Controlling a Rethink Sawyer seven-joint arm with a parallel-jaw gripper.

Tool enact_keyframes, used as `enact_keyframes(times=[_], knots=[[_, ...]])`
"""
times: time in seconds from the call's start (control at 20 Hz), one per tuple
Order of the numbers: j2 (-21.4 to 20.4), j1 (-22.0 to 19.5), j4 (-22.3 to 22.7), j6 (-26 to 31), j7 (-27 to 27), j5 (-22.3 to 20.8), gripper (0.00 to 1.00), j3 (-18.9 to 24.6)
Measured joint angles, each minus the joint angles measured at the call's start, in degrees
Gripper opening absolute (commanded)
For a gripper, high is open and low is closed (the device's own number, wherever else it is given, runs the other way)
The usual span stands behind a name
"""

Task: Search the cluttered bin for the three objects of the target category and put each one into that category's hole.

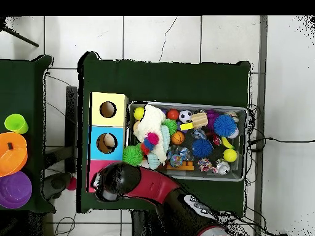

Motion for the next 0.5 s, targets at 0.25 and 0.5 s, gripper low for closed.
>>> enact_keyframes(times=[0.25, 0.5], knots=[[0.0, 0.01, 0.0, -0.46, 0.0, 0.0, 0.0, 0.0], [0.0, 0.01, 0.0, -0.46, 0.0, 0.0, 0.0, 0.0]])
